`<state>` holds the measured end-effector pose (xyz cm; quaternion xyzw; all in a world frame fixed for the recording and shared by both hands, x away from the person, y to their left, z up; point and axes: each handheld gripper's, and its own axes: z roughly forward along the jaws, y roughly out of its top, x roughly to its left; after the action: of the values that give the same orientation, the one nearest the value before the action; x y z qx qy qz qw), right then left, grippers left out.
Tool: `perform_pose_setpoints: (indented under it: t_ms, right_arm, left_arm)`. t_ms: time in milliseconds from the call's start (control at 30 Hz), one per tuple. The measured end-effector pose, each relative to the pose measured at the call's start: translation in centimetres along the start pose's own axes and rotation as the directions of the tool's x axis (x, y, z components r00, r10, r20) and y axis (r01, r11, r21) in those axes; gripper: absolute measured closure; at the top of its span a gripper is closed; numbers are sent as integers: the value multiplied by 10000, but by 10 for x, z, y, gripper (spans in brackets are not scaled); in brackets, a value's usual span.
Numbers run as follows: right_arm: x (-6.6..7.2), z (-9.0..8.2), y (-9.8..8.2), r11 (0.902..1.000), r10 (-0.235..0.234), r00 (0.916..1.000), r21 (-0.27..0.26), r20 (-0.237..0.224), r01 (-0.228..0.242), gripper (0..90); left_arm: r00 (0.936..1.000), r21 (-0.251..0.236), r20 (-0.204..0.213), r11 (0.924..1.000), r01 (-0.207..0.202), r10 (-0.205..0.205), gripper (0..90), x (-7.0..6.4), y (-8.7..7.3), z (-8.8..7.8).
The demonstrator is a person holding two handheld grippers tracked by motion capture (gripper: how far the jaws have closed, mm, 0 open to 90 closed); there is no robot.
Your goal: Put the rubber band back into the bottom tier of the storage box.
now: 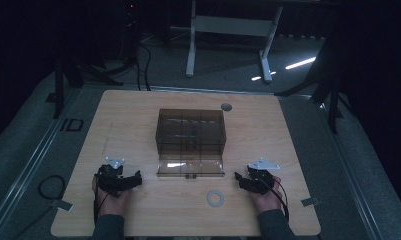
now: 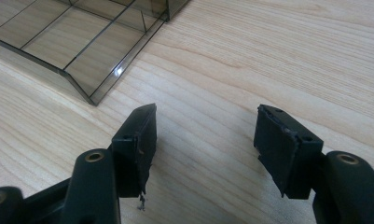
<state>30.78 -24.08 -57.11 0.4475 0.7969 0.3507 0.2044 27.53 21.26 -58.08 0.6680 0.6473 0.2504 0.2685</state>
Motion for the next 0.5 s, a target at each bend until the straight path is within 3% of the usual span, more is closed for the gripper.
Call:
perform_pose_setpoints:
  t_ms: [500]
  right_arm:
    - [0, 0, 1, 10000, -11, 10000, 27, 2, 11, 389]
  left_arm:
    - [10000, 5, -29, 10000, 29, -29, 14, 0, 0, 0]
